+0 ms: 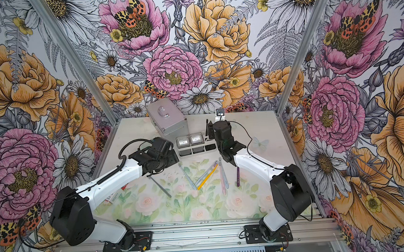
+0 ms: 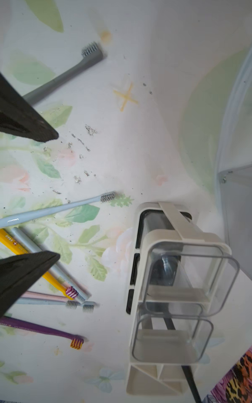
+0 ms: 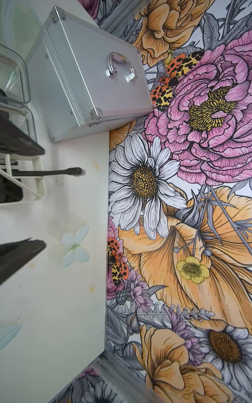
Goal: Place the toothbrush into the toothbrush holder
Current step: Place the toothbrush in the toothbrush holder, then pick up the toothbrush from the center of the board.
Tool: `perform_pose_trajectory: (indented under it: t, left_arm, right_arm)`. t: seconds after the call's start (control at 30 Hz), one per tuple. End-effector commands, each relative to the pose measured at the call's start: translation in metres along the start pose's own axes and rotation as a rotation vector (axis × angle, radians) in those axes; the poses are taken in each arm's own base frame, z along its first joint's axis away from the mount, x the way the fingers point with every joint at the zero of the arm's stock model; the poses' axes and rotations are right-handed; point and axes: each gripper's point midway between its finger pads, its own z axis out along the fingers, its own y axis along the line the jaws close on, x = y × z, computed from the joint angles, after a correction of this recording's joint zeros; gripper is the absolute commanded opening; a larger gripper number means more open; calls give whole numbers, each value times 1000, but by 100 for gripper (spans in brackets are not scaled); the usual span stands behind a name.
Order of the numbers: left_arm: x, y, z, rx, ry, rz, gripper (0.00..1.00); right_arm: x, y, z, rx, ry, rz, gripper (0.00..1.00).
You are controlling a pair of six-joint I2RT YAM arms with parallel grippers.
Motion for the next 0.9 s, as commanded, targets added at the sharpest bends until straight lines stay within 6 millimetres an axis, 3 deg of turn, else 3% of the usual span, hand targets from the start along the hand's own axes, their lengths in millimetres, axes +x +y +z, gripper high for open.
perform_pose_trajectory:
  t: [0.0,0.17,0.3,0.4,0.6,0.87]
  left_arm:
    - [4,30,-10,-75,-24,-147,80]
    - [16,60,-7,-151,-30,-220,80]
    - [19,76,-3,-202,-25,-235,80]
    - [18,88,-5,-254,-23,-223,80]
    - [26,110,11,-332,29,-272,81]
    - [25,109,32,-391,89,-259,76]
  right_arm:
    - [4,-16,-19,25,5,61,61]
    - [17,-27,-41,27,33,89,60]
    - [20,-26,-53,-9,48,94,60]
    - [23,-26,-58,-23,66,95,59]
    - [41,-27,-63,-44,112,144,56]
    - [55,-28,-68,-64,155,173,51]
